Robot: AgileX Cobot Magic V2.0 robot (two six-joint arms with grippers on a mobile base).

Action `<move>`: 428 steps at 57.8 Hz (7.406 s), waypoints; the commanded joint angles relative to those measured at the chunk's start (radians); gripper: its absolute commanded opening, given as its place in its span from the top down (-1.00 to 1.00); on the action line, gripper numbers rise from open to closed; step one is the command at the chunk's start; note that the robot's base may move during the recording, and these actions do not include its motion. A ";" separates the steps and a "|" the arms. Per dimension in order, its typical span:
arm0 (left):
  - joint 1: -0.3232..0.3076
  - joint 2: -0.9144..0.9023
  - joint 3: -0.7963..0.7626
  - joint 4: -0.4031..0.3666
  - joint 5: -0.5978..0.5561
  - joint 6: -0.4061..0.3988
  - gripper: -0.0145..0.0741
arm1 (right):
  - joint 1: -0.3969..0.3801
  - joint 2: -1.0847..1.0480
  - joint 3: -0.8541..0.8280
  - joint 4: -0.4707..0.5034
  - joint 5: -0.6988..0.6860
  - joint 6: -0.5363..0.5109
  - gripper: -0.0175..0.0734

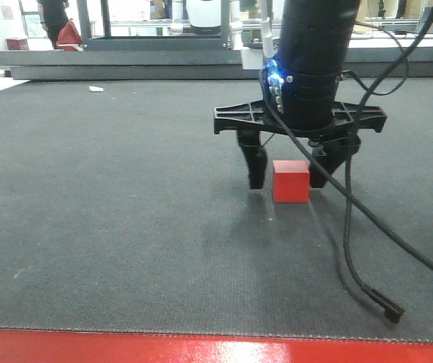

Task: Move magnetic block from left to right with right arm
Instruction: 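Lower the open right gripper around the red cube and close it, then lift the red cube off the table with the right gripper, then drive the base away from the table holding the cube in the right gripper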

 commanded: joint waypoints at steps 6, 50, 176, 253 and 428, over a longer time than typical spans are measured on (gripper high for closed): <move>0.001 -0.011 0.005 -0.005 -0.084 -0.006 0.96 | -0.019 -0.062 -0.038 -0.024 -0.020 0.005 0.15; 0.001 -0.011 0.005 -0.005 -0.084 -0.006 0.96 | -0.304 -0.832 0.491 -0.024 -0.183 -0.468 0.18; 0.001 -0.011 0.005 -0.005 -0.084 -0.006 0.96 | -0.305 -1.492 0.744 -0.023 -0.325 -0.468 0.19; 0.001 -0.011 0.005 -0.005 -0.084 -0.006 0.96 | -0.305 -1.492 0.744 -0.023 -0.325 -0.468 0.19; -0.001 -0.011 0.005 -0.005 -0.084 -0.006 0.96 | -0.305 -1.494 0.744 -0.023 -0.320 -0.468 0.19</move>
